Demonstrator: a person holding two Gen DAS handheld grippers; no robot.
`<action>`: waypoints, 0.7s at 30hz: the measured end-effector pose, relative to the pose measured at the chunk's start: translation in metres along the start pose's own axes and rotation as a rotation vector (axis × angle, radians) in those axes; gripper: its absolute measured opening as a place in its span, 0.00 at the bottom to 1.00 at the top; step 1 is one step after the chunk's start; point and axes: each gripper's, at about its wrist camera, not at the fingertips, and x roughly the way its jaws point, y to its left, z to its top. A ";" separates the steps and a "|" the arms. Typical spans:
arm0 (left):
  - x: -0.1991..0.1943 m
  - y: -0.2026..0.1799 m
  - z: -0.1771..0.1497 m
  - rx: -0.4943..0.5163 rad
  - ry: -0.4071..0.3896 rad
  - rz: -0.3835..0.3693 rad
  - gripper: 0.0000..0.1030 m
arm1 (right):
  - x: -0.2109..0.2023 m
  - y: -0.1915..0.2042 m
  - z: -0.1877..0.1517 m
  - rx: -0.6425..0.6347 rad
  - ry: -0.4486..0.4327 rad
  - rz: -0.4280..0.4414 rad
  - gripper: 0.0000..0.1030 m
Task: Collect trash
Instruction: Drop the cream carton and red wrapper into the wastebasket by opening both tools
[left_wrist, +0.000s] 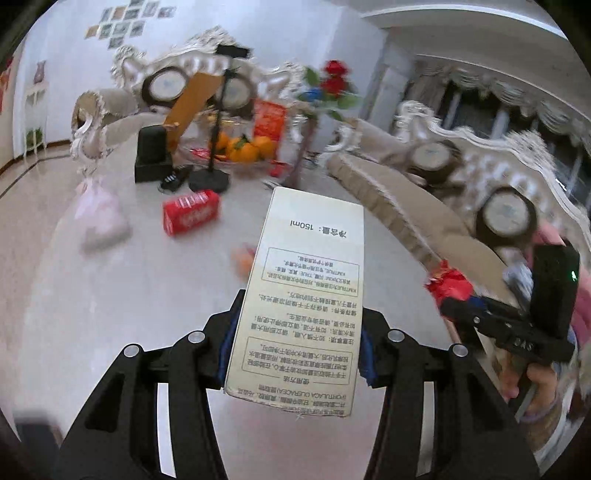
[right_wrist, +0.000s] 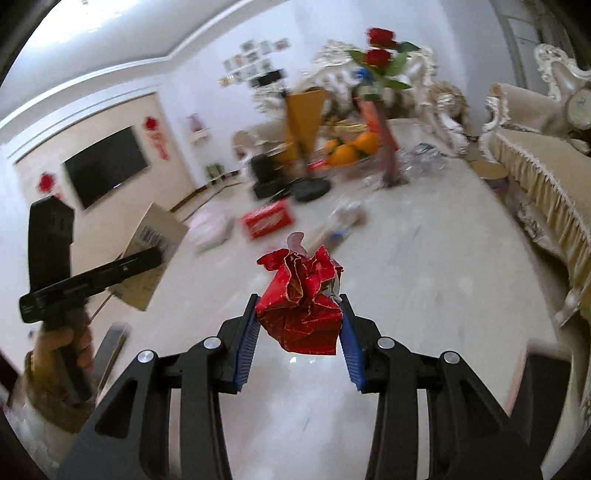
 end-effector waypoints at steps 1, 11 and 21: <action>-0.016 -0.010 -0.026 0.002 0.016 -0.008 0.49 | -0.012 0.006 -0.019 0.004 0.029 0.009 0.38; -0.032 -0.066 -0.222 -0.114 0.464 -0.128 0.49 | -0.035 0.038 -0.176 0.187 0.446 0.069 0.38; 0.072 -0.061 -0.296 -0.064 0.715 -0.024 0.49 | 0.060 0.024 -0.237 0.120 0.649 -0.074 0.38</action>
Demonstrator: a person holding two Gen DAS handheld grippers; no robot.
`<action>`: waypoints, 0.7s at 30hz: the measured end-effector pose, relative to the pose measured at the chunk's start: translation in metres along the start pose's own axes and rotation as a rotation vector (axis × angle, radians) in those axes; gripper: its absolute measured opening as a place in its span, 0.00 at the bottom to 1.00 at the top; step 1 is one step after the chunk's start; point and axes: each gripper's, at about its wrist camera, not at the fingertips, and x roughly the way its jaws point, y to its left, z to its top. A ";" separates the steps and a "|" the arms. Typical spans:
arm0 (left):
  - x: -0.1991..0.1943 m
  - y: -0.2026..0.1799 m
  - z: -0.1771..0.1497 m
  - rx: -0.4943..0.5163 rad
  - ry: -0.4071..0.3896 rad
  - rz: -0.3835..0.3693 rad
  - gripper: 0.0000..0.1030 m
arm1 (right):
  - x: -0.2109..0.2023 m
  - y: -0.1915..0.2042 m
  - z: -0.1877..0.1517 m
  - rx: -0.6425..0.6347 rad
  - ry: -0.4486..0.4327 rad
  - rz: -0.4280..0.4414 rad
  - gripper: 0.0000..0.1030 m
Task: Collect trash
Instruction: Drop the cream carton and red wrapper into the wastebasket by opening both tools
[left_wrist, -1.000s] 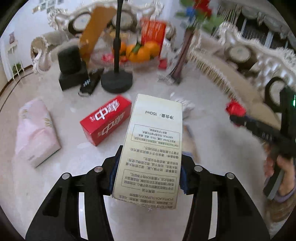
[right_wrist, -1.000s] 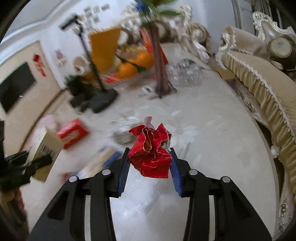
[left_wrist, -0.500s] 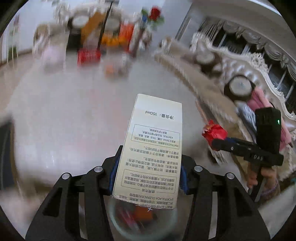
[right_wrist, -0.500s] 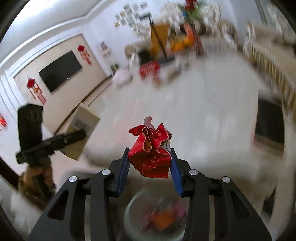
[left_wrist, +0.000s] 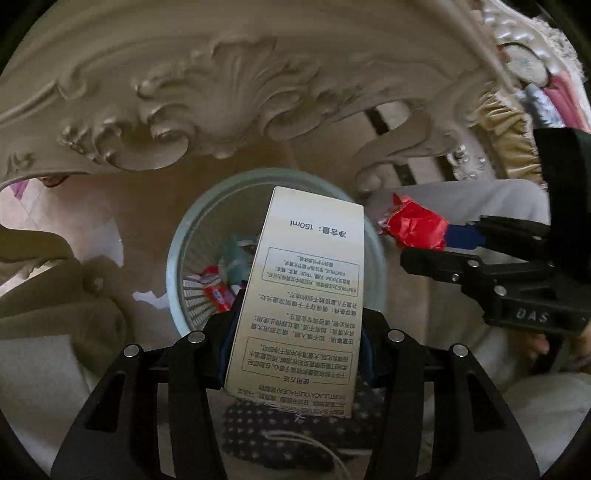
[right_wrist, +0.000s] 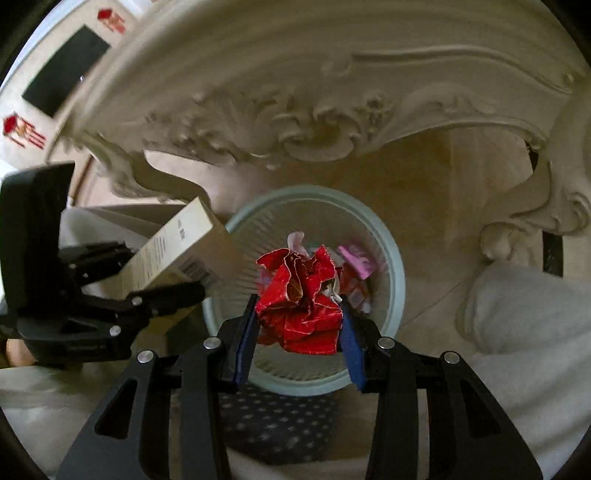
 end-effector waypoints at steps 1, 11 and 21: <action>0.004 0.000 0.002 0.003 0.004 0.003 0.49 | 0.004 0.002 0.001 -0.006 0.001 -0.005 0.38; 0.003 -0.018 -0.002 0.057 -0.046 0.154 0.84 | 0.005 0.001 -0.016 -0.051 -0.011 -0.066 0.61; -0.035 -0.030 -0.006 0.115 -0.103 0.182 0.84 | -0.042 0.012 -0.020 -0.069 -0.078 -0.019 0.61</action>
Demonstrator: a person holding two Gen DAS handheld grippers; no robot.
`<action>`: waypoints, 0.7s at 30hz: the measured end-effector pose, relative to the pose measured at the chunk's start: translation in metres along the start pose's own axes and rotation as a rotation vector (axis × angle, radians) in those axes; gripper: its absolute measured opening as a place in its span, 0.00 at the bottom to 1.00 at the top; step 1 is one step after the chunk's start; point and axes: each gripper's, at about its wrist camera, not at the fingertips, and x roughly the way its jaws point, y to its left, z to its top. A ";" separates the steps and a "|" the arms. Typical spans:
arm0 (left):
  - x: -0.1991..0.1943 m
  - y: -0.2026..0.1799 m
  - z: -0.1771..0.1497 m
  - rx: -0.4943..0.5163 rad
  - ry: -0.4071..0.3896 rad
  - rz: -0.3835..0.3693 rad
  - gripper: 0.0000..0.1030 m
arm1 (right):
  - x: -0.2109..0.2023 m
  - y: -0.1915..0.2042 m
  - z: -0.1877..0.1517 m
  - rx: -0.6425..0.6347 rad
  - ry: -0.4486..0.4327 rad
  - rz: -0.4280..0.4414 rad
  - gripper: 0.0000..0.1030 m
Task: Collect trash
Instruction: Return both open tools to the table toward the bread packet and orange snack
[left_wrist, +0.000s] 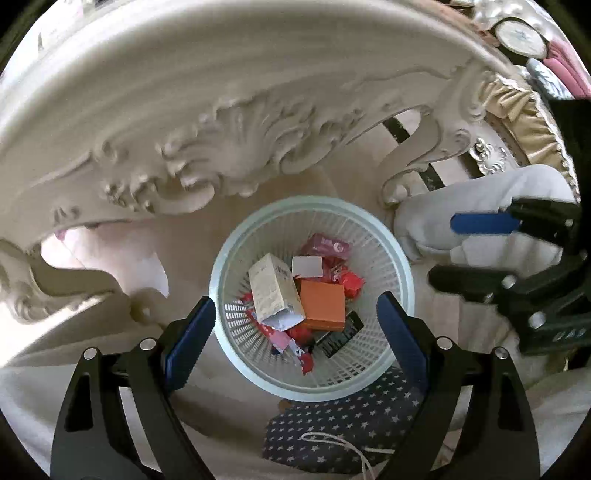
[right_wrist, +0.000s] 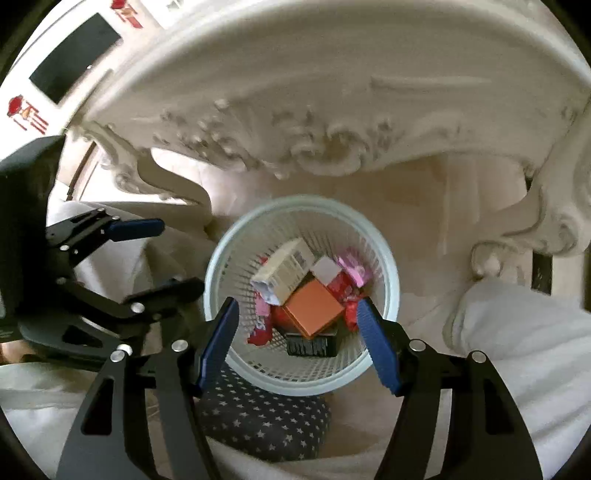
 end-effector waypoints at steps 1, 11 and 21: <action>-0.005 -0.001 0.000 0.005 -0.010 0.000 0.84 | -0.009 0.001 0.002 -0.002 -0.016 0.007 0.61; -0.123 0.004 0.032 0.018 -0.220 -0.193 0.84 | -0.113 -0.001 0.075 -0.006 -0.380 0.010 0.61; -0.123 0.082 0.200 -0.002 -0.469 0.169 0.84 | -0.119 -0.032 0.214 0.071 -0.527 -0.022 0.61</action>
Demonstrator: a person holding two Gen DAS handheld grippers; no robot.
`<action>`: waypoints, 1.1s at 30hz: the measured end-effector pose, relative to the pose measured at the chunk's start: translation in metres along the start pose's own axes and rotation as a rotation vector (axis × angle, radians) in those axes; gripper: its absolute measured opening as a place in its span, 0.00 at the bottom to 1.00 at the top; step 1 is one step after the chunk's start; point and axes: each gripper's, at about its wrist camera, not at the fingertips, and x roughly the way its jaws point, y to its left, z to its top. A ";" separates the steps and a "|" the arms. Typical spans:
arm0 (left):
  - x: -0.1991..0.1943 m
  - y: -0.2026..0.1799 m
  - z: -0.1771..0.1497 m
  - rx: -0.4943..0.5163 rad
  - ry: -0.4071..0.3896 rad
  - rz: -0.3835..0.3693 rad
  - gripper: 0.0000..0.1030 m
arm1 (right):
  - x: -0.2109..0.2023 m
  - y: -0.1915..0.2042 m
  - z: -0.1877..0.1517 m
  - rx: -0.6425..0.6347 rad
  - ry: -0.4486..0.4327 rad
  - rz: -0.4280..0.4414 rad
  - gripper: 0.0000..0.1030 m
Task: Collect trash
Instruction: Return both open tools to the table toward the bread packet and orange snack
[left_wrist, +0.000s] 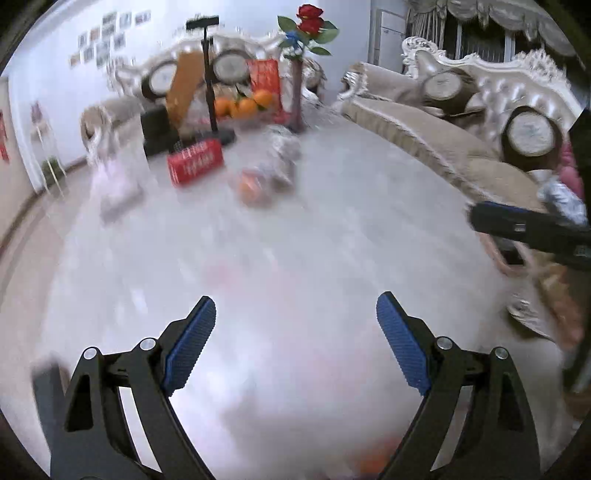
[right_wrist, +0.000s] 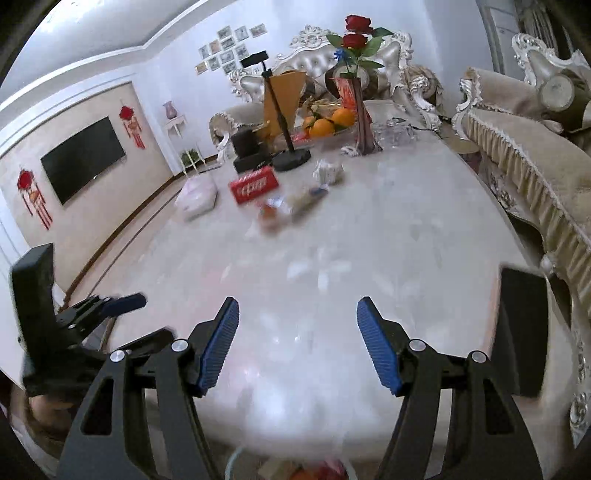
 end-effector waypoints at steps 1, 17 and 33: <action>0.014 0.005 0.013 0.004 -0.008 0.011 0.84 | 0.012 -0.001 0.013 0.004 0.006 -0.002 0.61; 0.123 0.068 0.077 -0.162 0.056 -0.028 0.84 | 0.231 0.004 0.114 0.217 0.244 -0.193 0.62; 0.184 0.075 0.098 -0.161 0.148 0.007 0.84 | 0.250 -0.040 0.113 -0.115 0.323 -0.283 0.61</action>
